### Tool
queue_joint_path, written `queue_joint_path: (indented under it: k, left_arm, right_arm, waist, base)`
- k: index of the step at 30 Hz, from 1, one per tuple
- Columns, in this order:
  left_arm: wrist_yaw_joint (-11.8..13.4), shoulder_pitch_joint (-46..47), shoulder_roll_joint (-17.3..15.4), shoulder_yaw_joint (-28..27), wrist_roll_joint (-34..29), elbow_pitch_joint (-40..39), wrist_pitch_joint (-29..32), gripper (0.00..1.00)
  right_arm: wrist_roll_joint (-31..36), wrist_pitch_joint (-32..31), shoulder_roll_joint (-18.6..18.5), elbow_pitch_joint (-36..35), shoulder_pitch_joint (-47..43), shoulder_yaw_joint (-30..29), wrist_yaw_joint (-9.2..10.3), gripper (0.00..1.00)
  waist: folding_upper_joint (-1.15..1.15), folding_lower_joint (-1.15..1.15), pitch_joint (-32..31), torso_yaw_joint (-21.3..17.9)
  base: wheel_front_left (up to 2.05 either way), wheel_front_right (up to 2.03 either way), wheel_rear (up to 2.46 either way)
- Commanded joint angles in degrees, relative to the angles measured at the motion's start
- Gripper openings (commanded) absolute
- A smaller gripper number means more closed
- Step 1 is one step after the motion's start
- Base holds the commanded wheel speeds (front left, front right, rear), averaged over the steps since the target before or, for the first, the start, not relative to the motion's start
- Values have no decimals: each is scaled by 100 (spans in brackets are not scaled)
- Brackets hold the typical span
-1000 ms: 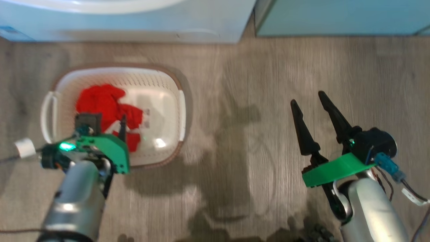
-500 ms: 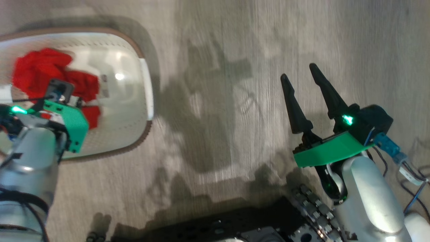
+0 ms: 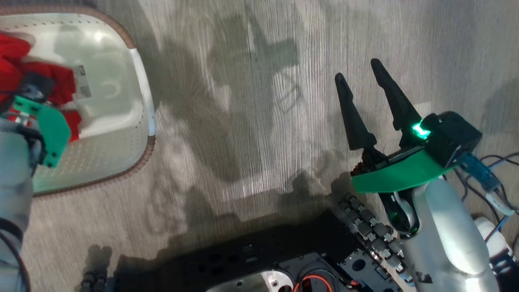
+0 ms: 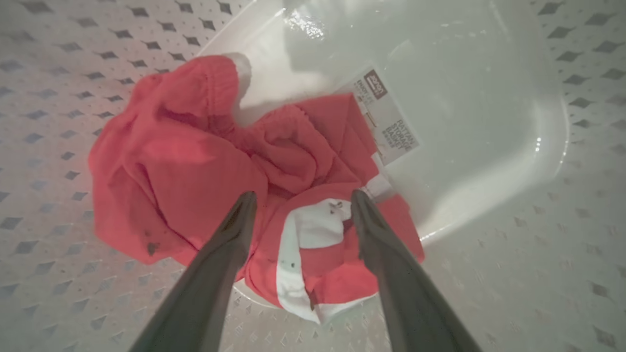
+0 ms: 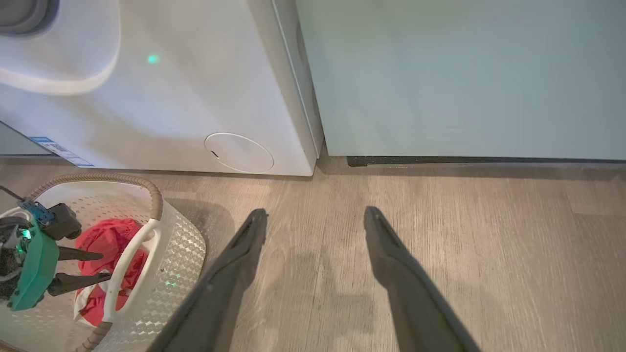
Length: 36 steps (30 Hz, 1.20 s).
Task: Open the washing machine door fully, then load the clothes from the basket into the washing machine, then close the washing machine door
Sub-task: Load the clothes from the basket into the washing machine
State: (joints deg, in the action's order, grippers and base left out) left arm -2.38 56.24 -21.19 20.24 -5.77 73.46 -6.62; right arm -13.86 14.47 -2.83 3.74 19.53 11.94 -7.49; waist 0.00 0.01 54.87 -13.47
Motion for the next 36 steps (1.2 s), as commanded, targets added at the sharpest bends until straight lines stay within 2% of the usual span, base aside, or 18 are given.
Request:
queue_joint_path:
  k: [1, 14, 24, 32, 36]
  left_arm:
    - [11, -67, -326, -174, 124, 14, 29, 100]
    - [149, 396, -486, -416, 521, 40, 503, 100]
    - [123, 552, -671, -444, 668, 47, 892, 100]
    - [-143, 571, -648, -541, 943, 48, 1434, 100]
    - [-356, 490, -522, -591, 1148, 49, 1535, 100]
  right_arm:
    - [-148, 52, -5, -157, -204, 146, 0, 100]
    - [-83, 52, -5, -325, -108, 213, 0, 100]
    - [42, 52, -5, -463, -152, 275, 0, 100]
    - [95, 52, -5, -520, -164, 293, 0, 100]
    - [122, 52, -5, -535, -155, 289, 0, 100]
  waist:
    - [0, -1, 102, -42]
    - [0, -1, 528, -116]
    - [0, -1, 655, -109]
    - [0, -1, 705, -93]
    - [0, -1, 706, -76]
  base:
    - [0, 0, 0]
    - [0, 0, 0]
    - [0, 0, 0]
    - [0, 0, 0]
    - [0, 0, 0]
